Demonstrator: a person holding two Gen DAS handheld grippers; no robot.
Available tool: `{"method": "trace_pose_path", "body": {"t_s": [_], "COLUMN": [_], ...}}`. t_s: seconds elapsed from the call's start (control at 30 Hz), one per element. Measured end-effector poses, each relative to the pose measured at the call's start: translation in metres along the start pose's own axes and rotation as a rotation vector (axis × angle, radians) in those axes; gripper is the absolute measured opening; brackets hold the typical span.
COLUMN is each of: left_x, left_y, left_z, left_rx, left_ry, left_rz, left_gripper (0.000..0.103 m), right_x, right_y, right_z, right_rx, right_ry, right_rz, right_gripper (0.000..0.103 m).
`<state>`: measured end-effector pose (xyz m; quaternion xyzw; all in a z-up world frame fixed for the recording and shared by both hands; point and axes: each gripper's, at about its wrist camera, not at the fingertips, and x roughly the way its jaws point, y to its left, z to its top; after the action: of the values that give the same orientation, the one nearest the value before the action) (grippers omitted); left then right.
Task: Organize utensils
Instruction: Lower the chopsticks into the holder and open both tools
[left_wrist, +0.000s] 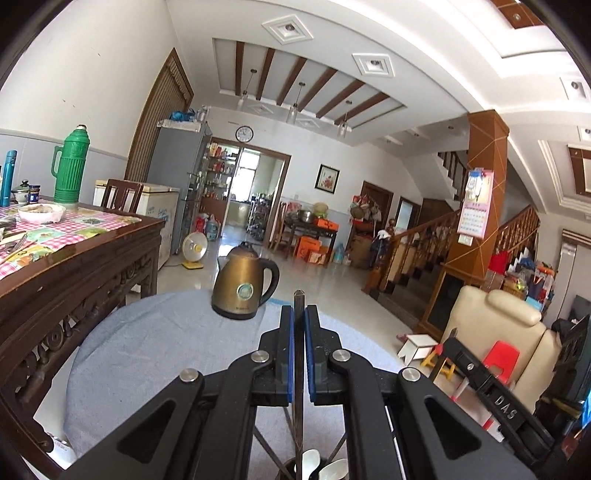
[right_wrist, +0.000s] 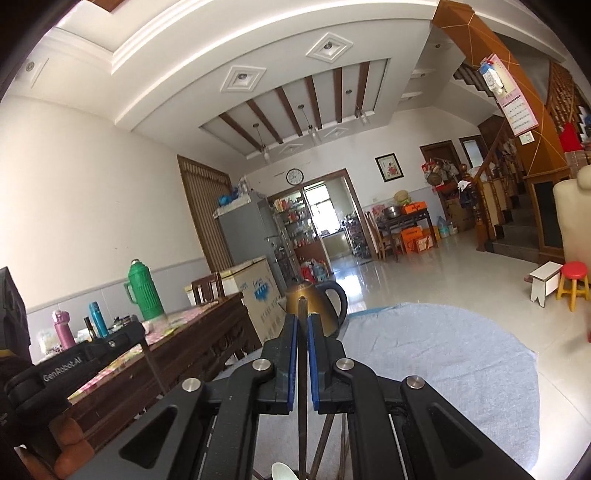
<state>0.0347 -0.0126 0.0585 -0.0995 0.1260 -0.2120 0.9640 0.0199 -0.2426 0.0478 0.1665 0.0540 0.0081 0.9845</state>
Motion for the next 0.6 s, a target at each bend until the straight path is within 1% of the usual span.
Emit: {"method": "trace_pose_path", "body": {"t_s": [0.2, 0.4, 0.6], "left_x": [0.004, 0.005, 0.003], "left_y": [0.000, -0.004, -0.006], "left_z": [-0.010, -0.018, -0.018], "left_rx": [0.018, 0.033, 0.044], "left_ry": [0.044, 0.082, 0.086], "left_rz": [0.018, 0.018, 0.027], "left_gripper": [0.005, 0.006, 0.006], "right_x": [0.002, 0.003, 0.003], "right_y": [-0.006, -0.009, -0.009], "right_z": [-0.003, -0.010, -0.014], "right_rx": [0.001, -0.014, -0.023], "right_ry": [0.030, 0.072, 0.097], "right_rz": [0.004, 0.019, 0.037], "right_gripper": [0.007, 0.007, 0.007]}}
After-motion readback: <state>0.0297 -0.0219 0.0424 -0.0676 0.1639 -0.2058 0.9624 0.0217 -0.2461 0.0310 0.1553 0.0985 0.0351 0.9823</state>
